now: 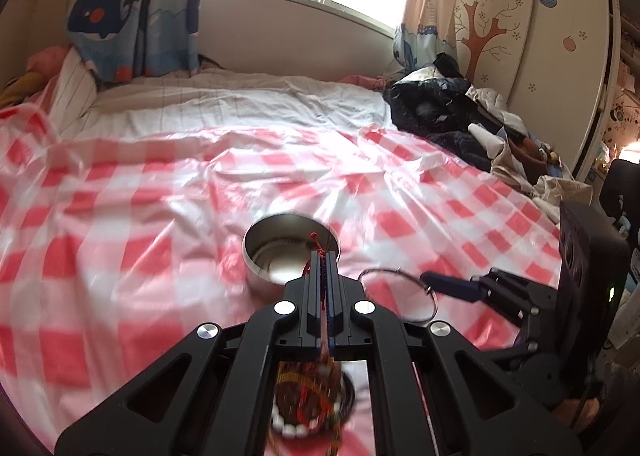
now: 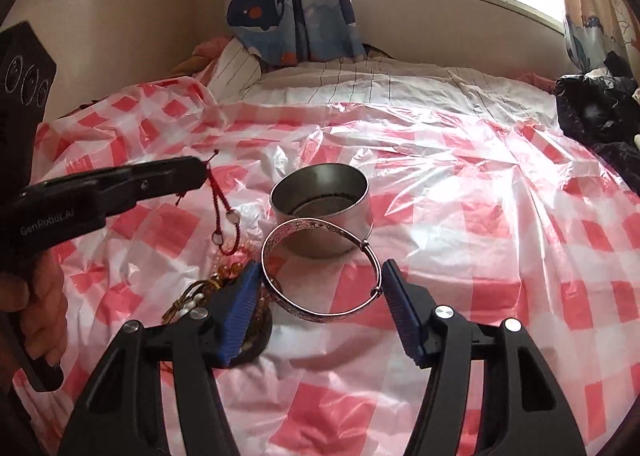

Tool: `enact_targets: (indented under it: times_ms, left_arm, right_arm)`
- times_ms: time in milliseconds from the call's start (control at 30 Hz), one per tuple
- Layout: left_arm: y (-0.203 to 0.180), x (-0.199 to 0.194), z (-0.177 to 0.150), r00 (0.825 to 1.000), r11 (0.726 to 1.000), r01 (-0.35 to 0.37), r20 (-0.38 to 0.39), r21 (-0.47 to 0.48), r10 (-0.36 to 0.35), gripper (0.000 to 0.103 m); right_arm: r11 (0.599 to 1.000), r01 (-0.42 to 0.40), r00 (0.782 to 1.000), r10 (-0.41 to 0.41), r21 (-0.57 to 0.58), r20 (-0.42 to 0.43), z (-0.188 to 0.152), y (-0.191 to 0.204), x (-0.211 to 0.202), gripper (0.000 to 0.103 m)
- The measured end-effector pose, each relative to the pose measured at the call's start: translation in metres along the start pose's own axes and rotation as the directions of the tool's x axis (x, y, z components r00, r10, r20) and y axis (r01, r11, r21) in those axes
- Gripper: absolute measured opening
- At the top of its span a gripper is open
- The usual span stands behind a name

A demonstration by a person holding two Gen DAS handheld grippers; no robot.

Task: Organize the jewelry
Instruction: 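Carry the silver bangle into the silver tin and open the right gripper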

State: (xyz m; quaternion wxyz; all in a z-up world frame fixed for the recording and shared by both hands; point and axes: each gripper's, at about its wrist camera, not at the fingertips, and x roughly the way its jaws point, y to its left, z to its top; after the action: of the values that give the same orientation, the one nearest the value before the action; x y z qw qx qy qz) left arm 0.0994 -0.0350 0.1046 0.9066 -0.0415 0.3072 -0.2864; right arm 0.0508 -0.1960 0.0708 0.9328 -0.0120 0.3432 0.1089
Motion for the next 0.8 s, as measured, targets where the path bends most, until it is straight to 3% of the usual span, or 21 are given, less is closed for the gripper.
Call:
enact_targets:
  times_ms: [100, 167, 233, 300, 467, 533, 567, 700, 800]
  left_arm:
    - [0.003, 0.026, 0.022, 0.999, 0.999, 0.046, 0.014, -0.020, -0.046, 0.002]
    - [0.011, 0.051, 0.030, 0.999, 0.998, 0.044, -0.022, -0.053, -0.045, 0.003]
    - [0.026, 0.078, 0.032, 0.994, 0.995, 0.020, -0.109, -0.100, -0.031, 0.015]
    - [0.040, 0.085, 0.031, 0.991, 0.991, -0.025, -0.136, -0.131, 0.007, 0.022]
    - [0.061, 0.055, 0.023, 0.986, 0.987, -0.110, -0.136, -0.116, 0.094, 0.036]
    - [0.059, 0.042, 0.013, 0.980, 0.988, -0.133, -0.161, -0.073, 0.120, 0.036]
    - [0.057, 0.036, 0.006, 0.977, 0.989, -0.137, -0.173, -0.053, 0.126, 0.036]
    - [0.045, 0.019, -0.028, 0.968, 0.994, -0.107, -0.230, -0.007, 0.102, 0.036]
    - [0.032, 0.015, -0.055, 0.958, 0.997, -0.072, -0.276, 0.028, 0.077, 0.036]
  right_arm:
    - [1.000, 0.009, 1.000, -0.009, -0.013, 0.003, 0.010, -0.006, 0.012, 0.061]
    - [1.000, 0.013, 1.000, -0.013, -0.023, 0.001, 0.016, -0.009, 0.022, 0.061]
    - [0.999, 0.011, 1.000, -0.011, -0.036, -0.004, 0.023, -0.009, 0.033, 0.061]
    - [0.998, 0.008, 1.000, -0.008, -0.057, -0.008, 0.030, -0.007, 0.043, 0.061]
    - [0.991, -0.002, 1.000, 0.001, -0.131, -0.005, 0.047, 0.012, 0.071, 0.061]
    - [0.987, 0.015, 1.000, -0.019, -0.163, -0.025, 0.049, 0.019, 0.084, 0.073]
    - [0.985, 0.026, 0.999, -0.032, -0.168, -0.030, 0.049, 0.019, 0.086, 0.073]
    - [0.987, 0.050, 0.997, -0.057, -0.154, -0.045, 0.036, 0.012, 0.053, 0.073]
    - [0.994, 0.028, 0.997, -0.035, -0.103, -0.063, 0.008, 0.001, 0.018, 0.073]
